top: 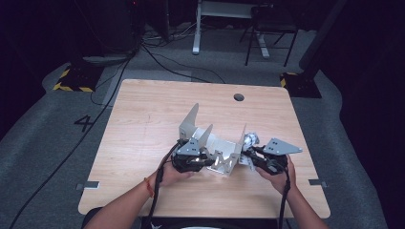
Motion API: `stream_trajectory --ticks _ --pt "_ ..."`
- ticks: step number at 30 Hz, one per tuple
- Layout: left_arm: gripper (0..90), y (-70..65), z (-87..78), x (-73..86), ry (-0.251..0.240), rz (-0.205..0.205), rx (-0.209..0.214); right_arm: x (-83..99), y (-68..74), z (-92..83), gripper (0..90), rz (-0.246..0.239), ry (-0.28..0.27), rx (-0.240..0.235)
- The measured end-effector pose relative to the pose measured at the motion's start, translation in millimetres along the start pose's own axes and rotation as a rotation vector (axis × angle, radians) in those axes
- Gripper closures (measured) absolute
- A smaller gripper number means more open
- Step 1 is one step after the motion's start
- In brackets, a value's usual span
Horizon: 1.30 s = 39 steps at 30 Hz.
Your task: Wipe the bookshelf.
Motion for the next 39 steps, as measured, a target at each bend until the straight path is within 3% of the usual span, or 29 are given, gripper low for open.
stream_trajectory --ticks 5,8,13,20,26,29,33,36,39 --pt "74.1 0.1 0.5 0.3 -0.003 -0.005 0.000 41.5 1.4 28.1 79.1 0.008 0.183 -0.051" --pt "74.0 0.3 -0.1 0.3 0.000 -0.003 -0.002 58.8 3.0 41.8 78.9 0.021 0.257 -0.065" --pt "74.0 0.0 -0.6 0.5 0.009 0.003 -0.001 52.1 3.5 37.7 79.0 -0.004 0.245 -0.057" --pt "74.2 2.0 -1.5 1.9 0.000 -0.010 0.016 1.4 -13.8 10.5 79.0 0.021 0.035 0.026" --pt "74.4 2.6 -1.9 2.5 -0.009 -0.018 0.025 -30.2 -26.8 2.1 79.0 -0.008 -0.041 0.092" --pt "74.4 2.4 -2.2 2.5 -0.008 -0.017 0.026 -31.9 -34.7 8.0 79.0 -0.004 -0.039 0.113" --pt "74.5 2.5 -2.1 2.6 -0.010 -0.016 0.027 -19.6 -44.9 21.8 79.0 0.050 -0.007 0.103" --pt "74.4 2.5 -1.9 2.7 -0.010 -0.015 0.026 -0.8 -46.4 36.2 79.0 0.064 0.075 0.086" --pt "74.4 2.5 -1.8 2.6 -0.011 -0.015 0.025 19.2 -47.3 48.8 79.0 0.115 0.146 0.040"
Point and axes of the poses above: each handheld gripper's, and its own axes: z roughly forward along the jaws, x roughly out of its underside, y roughly to its left, the point moved 2 cm from there along z, roughly forward along the jaws, and after that the axes turned 8 degrees about z, right-handed, at the moved point
